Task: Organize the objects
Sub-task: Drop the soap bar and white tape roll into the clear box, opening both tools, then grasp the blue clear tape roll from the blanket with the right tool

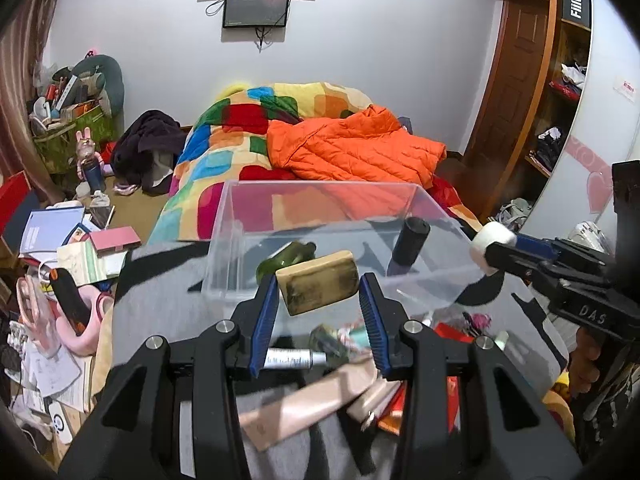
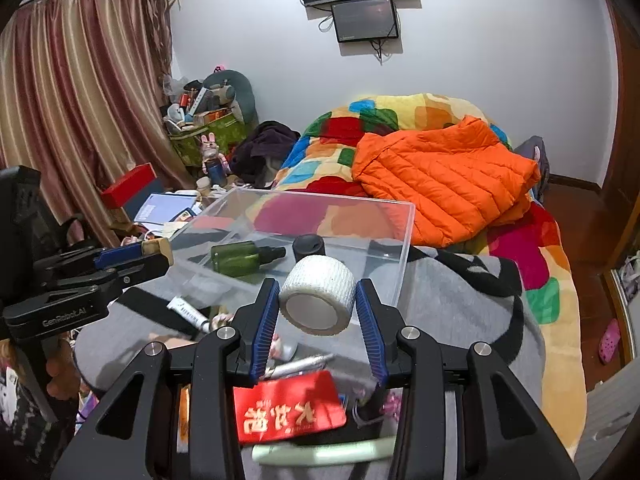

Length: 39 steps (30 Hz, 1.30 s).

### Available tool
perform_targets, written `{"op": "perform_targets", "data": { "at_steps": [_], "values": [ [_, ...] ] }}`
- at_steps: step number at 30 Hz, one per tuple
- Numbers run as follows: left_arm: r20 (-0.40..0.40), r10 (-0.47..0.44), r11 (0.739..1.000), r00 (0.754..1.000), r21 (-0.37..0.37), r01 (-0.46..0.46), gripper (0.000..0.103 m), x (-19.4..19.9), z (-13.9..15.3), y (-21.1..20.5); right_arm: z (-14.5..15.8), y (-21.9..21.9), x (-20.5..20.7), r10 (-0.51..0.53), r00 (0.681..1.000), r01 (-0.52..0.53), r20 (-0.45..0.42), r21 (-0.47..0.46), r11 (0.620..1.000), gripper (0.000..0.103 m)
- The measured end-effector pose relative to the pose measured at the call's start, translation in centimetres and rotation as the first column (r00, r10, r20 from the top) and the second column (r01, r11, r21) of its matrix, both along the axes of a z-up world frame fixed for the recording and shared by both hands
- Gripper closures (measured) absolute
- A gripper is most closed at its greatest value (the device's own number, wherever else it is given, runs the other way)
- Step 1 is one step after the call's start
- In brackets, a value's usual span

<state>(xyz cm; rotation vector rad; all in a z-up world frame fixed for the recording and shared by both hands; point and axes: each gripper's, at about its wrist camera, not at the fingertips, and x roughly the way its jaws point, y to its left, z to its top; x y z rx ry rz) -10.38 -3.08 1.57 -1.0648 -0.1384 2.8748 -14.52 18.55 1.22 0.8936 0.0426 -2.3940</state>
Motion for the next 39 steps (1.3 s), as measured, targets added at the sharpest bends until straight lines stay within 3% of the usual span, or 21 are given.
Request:
{"op": "perform_targets", "data": {
  "at_steps": [11,26,39],
  "values": [
    [0.074,-0.009,0.999,0.997,-0.045,0.013,0.062,-4.6,-1.7,0.7,-2.0,-2.1,-3.8,-0.015,0.998,0.011,0.056,0.067,0.998,0.067],
    [0.113,-0.034,0.994,0.993,-0.096,0.045,0.061,-5.9,-3.2,2.0,-3.3,-3.5,-4.7,0.001,0.997,-0.010,0.075,0.119,0.993,0.066],
    [0.056,-0.048,0.994,0.997,-0.093,0.053,0.030,-3.4,-1.2,2.2,-1.7,-2.5,-2.8,0.026,0.998,-0.031,0.056,0.077,0.997,0.048]
  ]
}}
